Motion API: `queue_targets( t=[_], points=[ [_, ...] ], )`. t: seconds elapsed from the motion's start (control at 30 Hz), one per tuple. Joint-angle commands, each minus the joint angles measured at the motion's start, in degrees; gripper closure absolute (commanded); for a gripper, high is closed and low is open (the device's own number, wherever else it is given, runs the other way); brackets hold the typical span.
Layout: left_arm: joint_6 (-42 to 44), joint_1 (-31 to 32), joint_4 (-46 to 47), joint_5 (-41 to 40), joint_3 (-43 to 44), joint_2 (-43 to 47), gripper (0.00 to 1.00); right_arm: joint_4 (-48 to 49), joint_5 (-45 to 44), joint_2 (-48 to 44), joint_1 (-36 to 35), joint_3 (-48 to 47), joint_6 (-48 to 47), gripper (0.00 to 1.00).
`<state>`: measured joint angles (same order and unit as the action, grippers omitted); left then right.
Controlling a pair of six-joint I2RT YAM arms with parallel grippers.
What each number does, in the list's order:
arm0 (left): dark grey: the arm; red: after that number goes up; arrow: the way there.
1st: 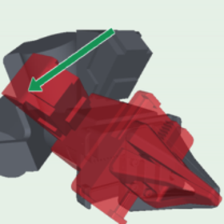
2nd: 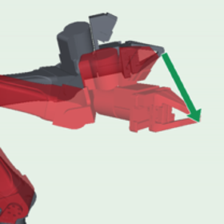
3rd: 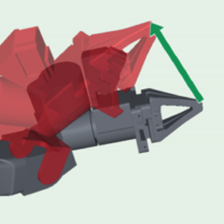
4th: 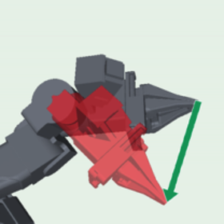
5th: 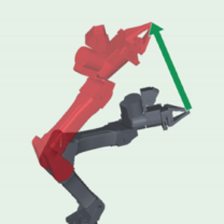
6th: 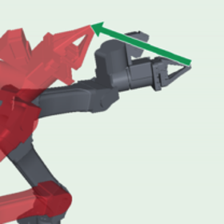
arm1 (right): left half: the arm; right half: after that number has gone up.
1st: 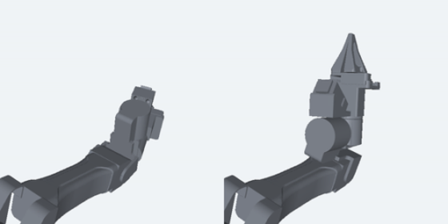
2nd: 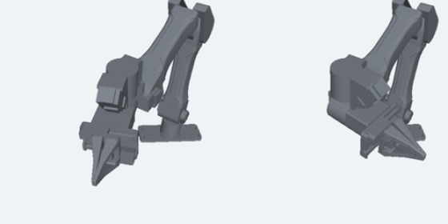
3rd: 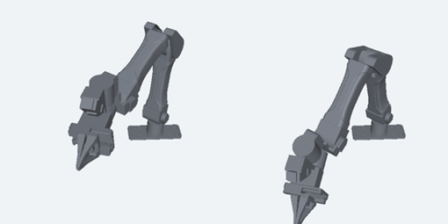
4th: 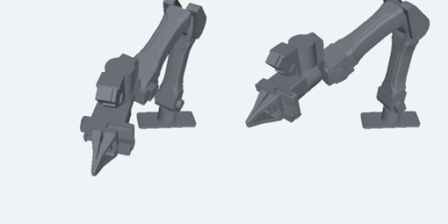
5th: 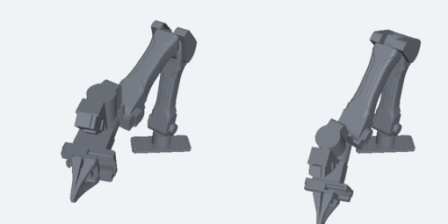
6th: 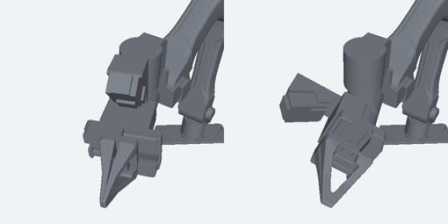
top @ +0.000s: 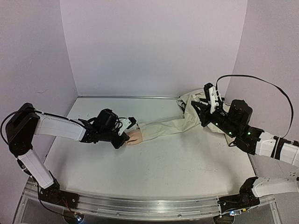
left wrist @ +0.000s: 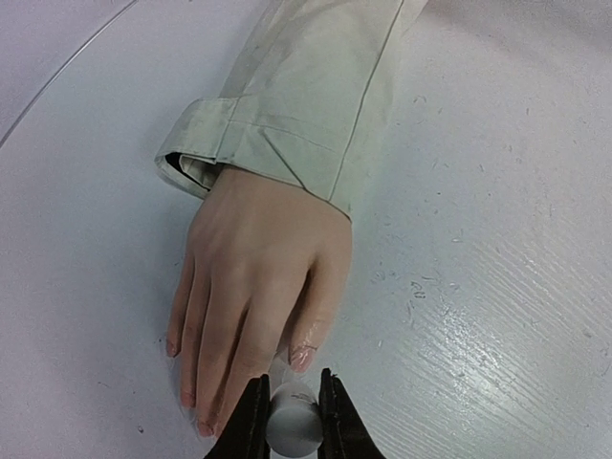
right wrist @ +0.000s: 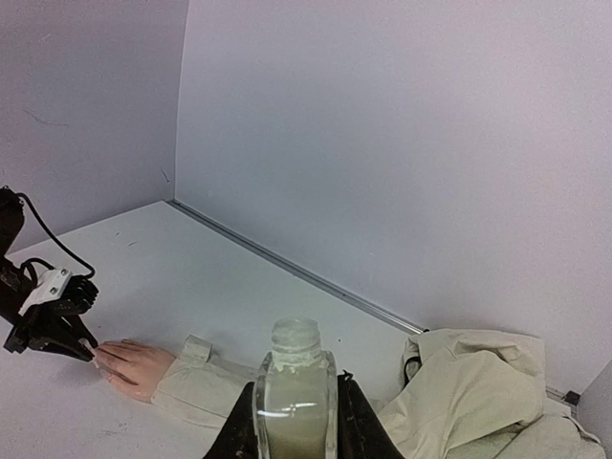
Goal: Paint the nails
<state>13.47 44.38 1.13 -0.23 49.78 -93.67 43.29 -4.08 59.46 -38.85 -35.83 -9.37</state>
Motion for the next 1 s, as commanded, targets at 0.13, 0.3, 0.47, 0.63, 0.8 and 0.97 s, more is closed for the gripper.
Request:
queue_targets(
  t=[0.13,0.3,0.47,0.63,0.8,0.97],
  points=[
    [-1.06,0.58,2.63,3.3,3.5,-2.51,1.0,5.06,0.03,-0.69,0.29,-0.41,0.66,1.0],
    [-0.86,0.53,3.06,2.85,3.79,-3.72,1.0,5.08,0.04,-0.76,0.35,-0.35,0.66,1.0],
    [-0.5,0.51,3.67,2.08,4.08,-4.52,1.0,5.07,0.11,-0.64,0.35,-0.31,0.66,1.0],
    [-0.13,0.53,4.56,1.53,4.39,-5.15,1.0,5.08,0.12,-0.58,0.38,-0.29,0.66,1.0],
    [0.12,0.53,4.6,1.31,4.48,-5.73,1.0,5.06,0.12,-0.49,0.4,-0.41,0.66,1.0],
    [0.66,0.55,4.68,0.76,3.64,-5.27,1.0,5.1,0.2,-0.4,0.44,-0.38,0.66,1.0]
  ],
)
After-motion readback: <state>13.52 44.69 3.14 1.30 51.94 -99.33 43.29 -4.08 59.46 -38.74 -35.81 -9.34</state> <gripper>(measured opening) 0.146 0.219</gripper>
